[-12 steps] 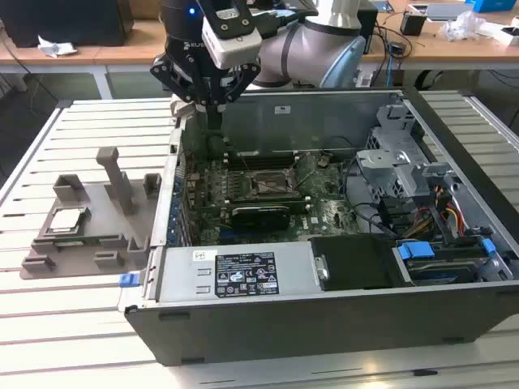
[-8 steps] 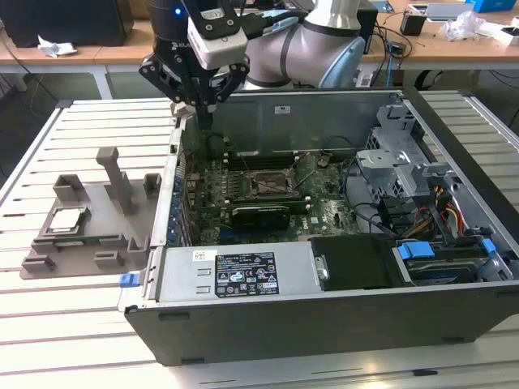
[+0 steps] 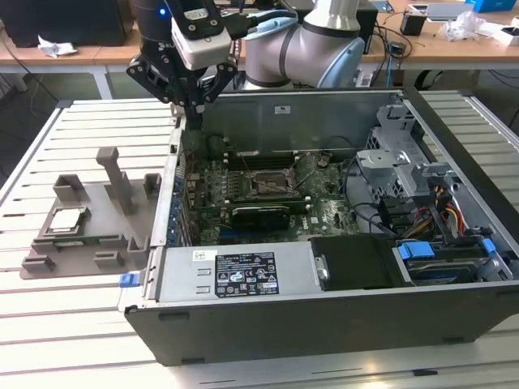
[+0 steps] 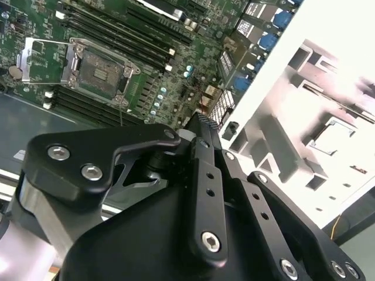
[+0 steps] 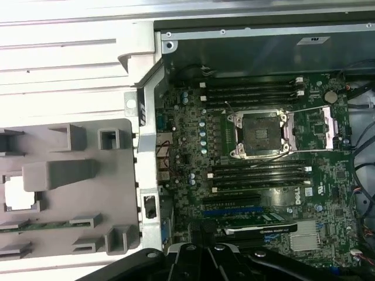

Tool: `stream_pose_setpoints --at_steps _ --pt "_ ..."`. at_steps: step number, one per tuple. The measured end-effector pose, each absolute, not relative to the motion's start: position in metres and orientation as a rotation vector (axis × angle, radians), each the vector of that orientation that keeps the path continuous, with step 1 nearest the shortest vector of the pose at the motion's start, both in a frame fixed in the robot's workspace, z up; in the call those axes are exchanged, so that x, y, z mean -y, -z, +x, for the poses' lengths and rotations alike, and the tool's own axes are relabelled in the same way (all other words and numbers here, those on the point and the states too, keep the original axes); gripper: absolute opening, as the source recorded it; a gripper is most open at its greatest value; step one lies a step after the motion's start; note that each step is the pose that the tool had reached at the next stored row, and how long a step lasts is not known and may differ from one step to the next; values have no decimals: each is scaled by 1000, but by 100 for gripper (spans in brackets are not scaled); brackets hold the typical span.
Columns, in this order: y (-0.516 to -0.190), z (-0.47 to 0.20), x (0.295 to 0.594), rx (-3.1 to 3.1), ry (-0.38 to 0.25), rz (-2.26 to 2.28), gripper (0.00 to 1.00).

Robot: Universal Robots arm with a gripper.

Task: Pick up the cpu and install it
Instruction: 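Reach for the cpu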

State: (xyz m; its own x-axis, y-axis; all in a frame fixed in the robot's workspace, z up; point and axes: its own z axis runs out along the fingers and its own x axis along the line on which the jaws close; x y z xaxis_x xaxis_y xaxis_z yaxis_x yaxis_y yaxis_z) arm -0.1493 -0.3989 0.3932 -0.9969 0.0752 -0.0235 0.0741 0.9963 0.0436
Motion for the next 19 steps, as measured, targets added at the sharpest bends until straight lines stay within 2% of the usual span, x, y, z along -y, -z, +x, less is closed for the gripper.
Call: stream_pose_setpoints --at_steps 19 --pt "-393 -192 399 -3114 -67 116 11"
